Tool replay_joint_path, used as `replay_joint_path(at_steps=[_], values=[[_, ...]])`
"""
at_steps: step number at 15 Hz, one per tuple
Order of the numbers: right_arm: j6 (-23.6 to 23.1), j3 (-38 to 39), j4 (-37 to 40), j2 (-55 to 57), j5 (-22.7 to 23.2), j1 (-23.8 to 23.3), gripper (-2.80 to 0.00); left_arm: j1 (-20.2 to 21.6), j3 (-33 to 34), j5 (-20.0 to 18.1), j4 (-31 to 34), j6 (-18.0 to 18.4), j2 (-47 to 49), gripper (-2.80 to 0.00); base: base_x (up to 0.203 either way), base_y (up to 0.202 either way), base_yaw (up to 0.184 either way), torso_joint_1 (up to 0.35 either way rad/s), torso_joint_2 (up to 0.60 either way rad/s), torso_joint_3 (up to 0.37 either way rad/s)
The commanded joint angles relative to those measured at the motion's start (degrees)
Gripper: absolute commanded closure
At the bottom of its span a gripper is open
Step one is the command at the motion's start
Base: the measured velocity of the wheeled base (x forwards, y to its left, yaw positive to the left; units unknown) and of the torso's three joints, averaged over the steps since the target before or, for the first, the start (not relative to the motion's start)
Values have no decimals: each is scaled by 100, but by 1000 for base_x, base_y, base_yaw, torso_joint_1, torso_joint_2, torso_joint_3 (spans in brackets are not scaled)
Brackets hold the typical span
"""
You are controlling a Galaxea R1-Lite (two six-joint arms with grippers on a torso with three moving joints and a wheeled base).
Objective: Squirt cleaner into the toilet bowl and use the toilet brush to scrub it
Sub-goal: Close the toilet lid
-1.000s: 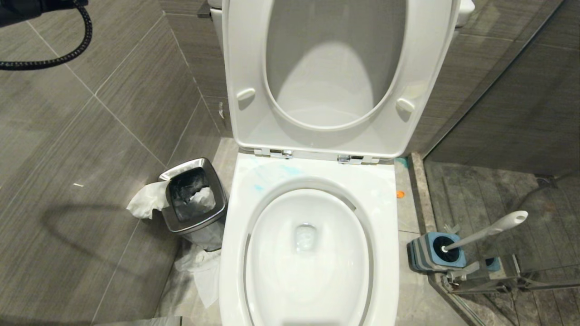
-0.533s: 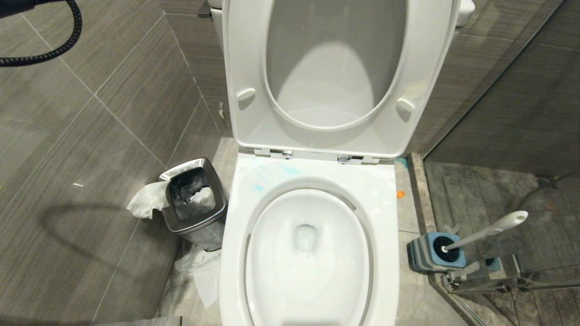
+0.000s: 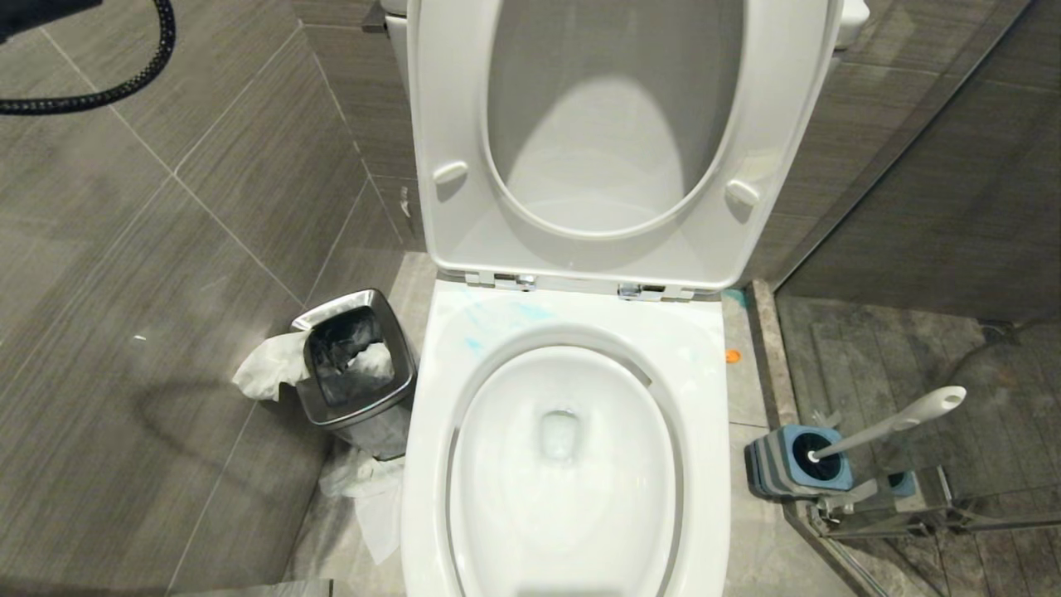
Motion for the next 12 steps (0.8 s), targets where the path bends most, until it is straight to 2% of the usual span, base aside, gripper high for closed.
replay_joint_path(at_steps=[1, 5, 8, 11, 12], values=[[1, 1, 0, 2, -1, 2, 0, -116, -309, 10, -230, -49, 386, 0, 0, 0, 0, 0, 0, 0], [1, 1, 0, 2, -1, 2, 0, -139, -936, 475, -244, -8, 900, 0, 0, 0, 0, 0, 0, 0], [1, 1, 0, 2, -1, 2, 0, -315, -1198, 647, -240, -11, 1093, 0, 0, 0, 0, 0, 0, 0], [1, 1, 0, 2, -1, 2, 0, -667, -1480, 1563, -374, -73, 1288, 0, 0, 0, 0, 0, 0, 0], [1, 1, 0, 2, -1, 2, 0, -747, -1611, 1655, -442, -106, 1400, 0, 0, 0, 0, 0, 0, 0]])
